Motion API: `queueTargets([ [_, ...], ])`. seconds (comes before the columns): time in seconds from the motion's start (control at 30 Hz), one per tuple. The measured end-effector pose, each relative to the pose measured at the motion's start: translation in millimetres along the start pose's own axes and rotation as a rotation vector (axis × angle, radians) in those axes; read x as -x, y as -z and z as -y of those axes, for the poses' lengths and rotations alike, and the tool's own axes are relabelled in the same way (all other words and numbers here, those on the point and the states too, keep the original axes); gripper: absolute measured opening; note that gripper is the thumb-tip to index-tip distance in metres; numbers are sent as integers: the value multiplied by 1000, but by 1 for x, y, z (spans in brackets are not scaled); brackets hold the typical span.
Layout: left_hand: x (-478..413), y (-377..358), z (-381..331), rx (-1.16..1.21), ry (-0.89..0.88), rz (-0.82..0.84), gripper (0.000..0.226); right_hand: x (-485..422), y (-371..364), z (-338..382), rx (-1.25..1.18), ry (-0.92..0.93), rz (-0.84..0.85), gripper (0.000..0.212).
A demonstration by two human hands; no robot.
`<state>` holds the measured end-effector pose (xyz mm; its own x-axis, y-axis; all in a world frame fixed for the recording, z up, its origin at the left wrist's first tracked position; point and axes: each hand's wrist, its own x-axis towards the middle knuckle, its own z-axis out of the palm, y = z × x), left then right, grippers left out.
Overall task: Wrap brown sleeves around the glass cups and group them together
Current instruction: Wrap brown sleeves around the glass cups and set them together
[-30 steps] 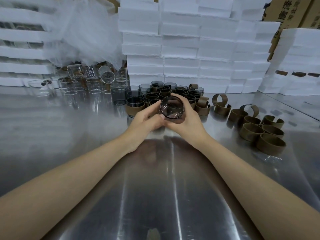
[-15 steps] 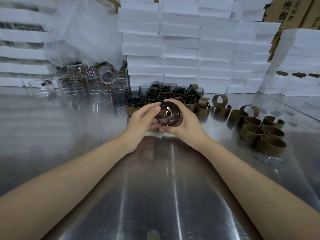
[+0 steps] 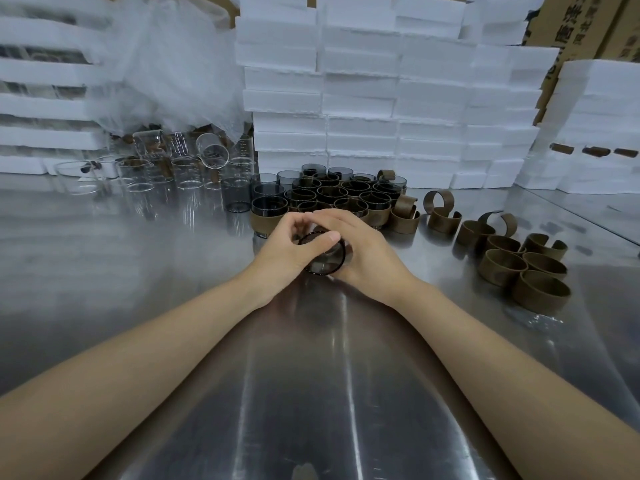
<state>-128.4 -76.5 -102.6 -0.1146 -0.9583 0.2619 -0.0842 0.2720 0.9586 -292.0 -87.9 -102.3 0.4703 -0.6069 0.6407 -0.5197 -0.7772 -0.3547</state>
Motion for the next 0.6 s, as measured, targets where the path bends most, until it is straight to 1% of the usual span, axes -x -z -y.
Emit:
queueTargets([
  [0.1, 0, -1, 2, -47, -27, 16, 58, 0, 0, 1, 38, -4, 10, 66],
  [0.23, 0, -2, 4, -123, -68, -1, 52, -1, 0, 1, 32, -34, 22, 74],
  [0.37, 1, -2, 3, -162, -92, 9, 60, -2, 0, 4, -86, -67, -8, 65],
  [0.47, 2, -2, 2, -165, -138, 42, 70, -2, 1, 6, -213, -138, -49, 59],
  [0.6, 2, -2, 2, -109, -135, 43, 72, -2, 1, 2, -386, -279, -64, 70],
])
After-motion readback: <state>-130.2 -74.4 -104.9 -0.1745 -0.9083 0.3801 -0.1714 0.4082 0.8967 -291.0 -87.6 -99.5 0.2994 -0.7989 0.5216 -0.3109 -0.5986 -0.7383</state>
